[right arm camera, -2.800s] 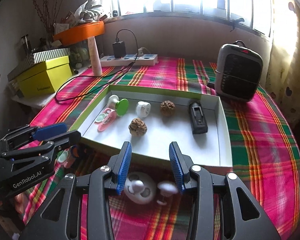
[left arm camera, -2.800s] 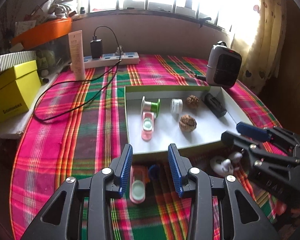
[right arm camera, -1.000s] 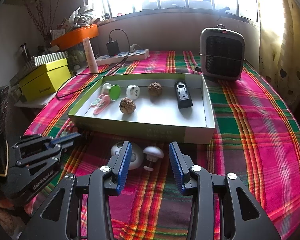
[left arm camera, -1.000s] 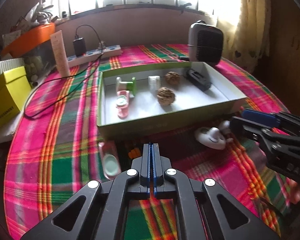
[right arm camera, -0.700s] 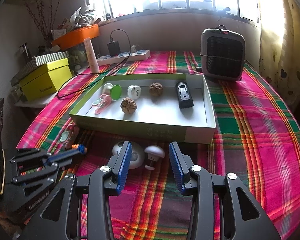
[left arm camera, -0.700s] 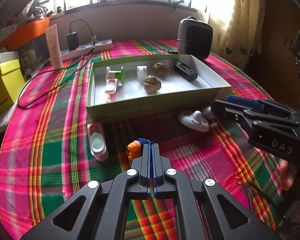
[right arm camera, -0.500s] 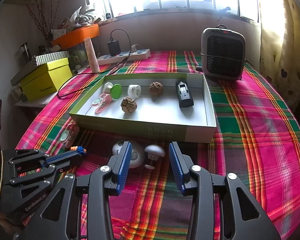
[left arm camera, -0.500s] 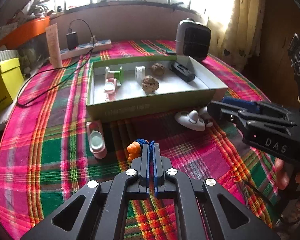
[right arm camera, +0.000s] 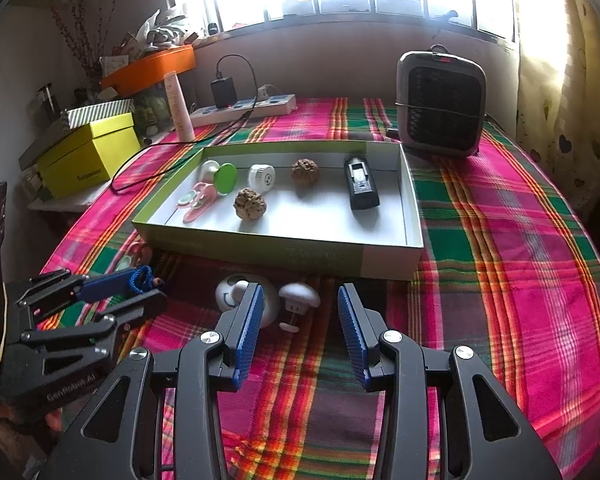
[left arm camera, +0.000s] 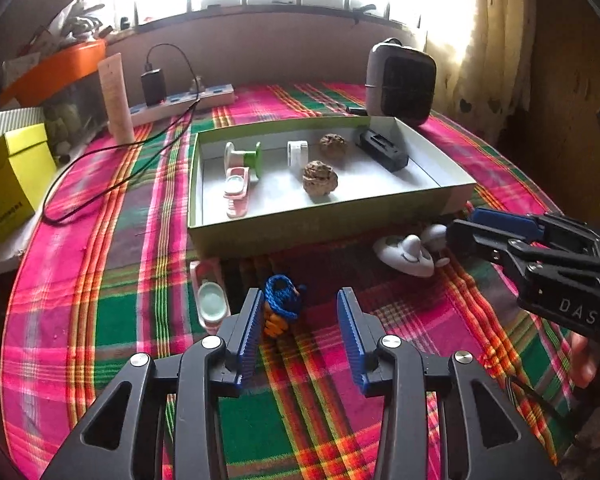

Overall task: Organize objects
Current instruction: 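Grasp the blue-and-orange rope toy with the left gripper while the right gripper grasps the white mushroom item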

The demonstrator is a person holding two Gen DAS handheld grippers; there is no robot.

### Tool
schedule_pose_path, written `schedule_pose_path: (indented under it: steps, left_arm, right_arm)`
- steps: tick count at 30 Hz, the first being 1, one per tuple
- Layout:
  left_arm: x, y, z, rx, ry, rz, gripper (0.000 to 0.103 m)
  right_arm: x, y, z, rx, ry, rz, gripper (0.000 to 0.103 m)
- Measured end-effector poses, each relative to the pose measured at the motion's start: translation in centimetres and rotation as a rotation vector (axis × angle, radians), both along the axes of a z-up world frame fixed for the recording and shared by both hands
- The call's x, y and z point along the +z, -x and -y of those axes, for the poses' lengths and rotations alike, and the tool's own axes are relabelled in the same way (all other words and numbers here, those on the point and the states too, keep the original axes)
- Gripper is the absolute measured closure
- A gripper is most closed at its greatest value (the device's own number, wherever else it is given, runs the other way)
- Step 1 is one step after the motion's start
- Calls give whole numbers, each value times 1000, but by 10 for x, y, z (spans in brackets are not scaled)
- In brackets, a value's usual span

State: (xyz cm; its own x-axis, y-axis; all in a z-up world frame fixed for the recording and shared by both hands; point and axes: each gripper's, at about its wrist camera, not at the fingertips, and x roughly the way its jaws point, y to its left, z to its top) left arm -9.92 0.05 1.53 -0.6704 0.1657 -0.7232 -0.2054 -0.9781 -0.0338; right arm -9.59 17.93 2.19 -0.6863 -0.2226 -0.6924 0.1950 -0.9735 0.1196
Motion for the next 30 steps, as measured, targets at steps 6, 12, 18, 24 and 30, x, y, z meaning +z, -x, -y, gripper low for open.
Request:
schedule_pose_path:
  steps: [6, 12, 18, 24, 30]
  left_arm:
    - [-4, 7, -3, -1, 22, 29, 66]
    - [-6, 9, -1, 19, 24, 42, 67]
    - [-5, 12, 4, 57, 17, 38, 85]
    - [-4, 11, 5, 57, 8, 38, 85]
    - [-5, 11, 5, 50, 4, 37, 85]
  right_arm:
    - [0, 0, 0, -3, -4, 2, 62]
    - [-2, 3, -3, -13, -6, 17, 62]
    - [-6, 6, -1, -9, -18, 39, 62]
    - [-9, 10, 0, -11, -29, 53, 63]
    - [-13, 20, 2, -10, -37, 78, 63]
